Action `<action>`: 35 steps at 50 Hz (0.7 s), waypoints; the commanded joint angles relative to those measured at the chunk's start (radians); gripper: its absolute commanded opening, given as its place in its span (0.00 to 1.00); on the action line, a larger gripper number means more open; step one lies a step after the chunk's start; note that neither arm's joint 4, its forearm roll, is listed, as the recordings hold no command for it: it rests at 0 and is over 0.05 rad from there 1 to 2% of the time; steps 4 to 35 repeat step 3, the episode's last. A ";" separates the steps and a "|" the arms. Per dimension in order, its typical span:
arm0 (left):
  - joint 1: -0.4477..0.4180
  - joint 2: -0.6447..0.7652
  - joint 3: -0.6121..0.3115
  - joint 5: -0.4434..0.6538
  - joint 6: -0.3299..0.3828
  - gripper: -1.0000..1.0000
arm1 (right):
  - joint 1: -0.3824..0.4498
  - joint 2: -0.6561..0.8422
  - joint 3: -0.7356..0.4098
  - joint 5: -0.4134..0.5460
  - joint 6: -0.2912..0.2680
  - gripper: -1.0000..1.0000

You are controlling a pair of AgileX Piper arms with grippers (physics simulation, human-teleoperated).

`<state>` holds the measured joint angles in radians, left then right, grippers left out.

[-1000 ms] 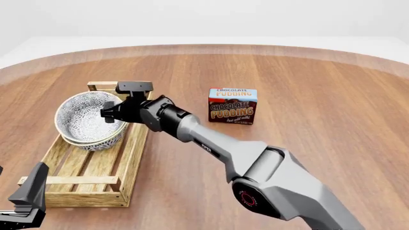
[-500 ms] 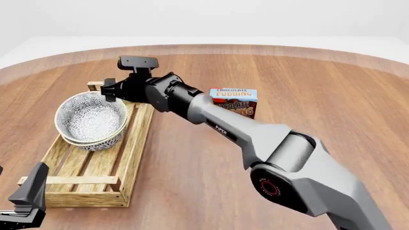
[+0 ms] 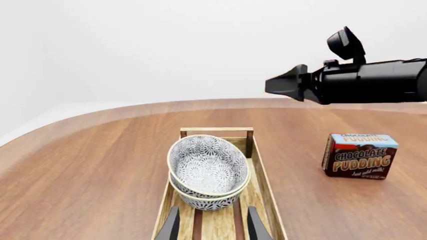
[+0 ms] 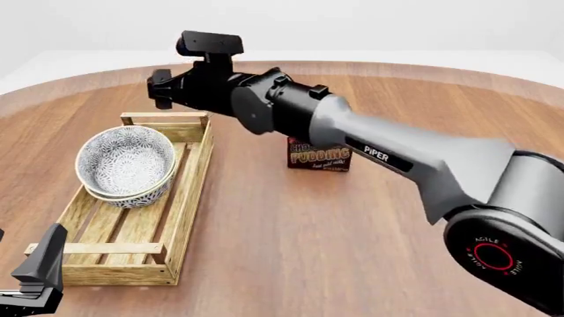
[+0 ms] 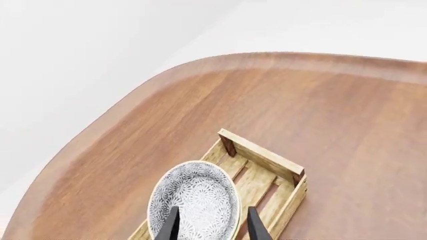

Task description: Stack the left bowl on the right bowl and place them in the tray.

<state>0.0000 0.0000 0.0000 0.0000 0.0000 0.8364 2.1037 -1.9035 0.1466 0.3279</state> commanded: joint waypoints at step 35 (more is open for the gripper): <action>0.000 0.000 0.000 0.000 0.000 1.00 | -0.005 -0.170 0.208 -0.099 -0.021 1.00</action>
